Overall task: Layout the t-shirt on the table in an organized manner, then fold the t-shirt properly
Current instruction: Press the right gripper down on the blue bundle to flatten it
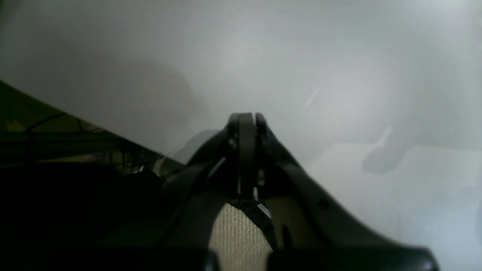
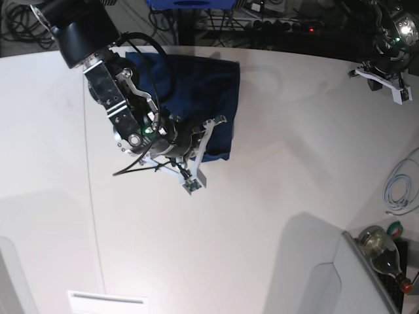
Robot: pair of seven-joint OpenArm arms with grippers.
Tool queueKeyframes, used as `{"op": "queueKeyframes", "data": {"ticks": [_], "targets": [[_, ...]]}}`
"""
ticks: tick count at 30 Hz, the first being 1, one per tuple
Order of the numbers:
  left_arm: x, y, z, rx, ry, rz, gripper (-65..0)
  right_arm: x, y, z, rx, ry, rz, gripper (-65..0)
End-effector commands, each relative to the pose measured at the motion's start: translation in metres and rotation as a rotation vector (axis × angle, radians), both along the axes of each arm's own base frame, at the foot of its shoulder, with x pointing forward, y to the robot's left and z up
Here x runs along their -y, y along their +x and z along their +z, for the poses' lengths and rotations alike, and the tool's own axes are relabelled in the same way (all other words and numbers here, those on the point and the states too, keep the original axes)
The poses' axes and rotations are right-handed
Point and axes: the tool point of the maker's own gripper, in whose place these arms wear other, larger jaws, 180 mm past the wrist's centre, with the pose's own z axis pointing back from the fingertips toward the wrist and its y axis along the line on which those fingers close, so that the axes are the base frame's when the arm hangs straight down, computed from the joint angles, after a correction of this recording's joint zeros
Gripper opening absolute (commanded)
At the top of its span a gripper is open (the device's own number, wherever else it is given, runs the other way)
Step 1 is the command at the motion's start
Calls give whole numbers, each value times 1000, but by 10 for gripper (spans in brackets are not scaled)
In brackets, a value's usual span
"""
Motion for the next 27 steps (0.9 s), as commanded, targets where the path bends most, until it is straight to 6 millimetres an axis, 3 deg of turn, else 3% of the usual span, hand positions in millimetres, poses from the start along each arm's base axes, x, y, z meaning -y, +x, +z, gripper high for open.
{"op": "queueKeyframes", "data": {"ticks": [1,6,9,11,15,17,22,27], "targets": [[-7,6,10,30,26,-6,-650,-7,8,6,24,24,-5,-650],[-7,6,9,29,25,-5,-650,-8,-1,-25,-37,13,-22,-650],[-8,6,10,29,26,-6,-650,-8,1,-28,-43,9,-22,-650],[-8,6,10,31,26,-6,-650,-14,7,-11,-1,36,-19,-650],[-8,11,11,40,25,-5,-650,-18,0,22,50,69,4,-650],[-8,11,11,42,25,-5,-650,-20,-3,26,48,71,11,-650],[-7,11,11,42,24,-5,-650,-16,-12,-3,-18,44,-1,-650],[-7,12,11,43,23,-4,-650,-27,-22,-25,-55,35,20,-650]]}}
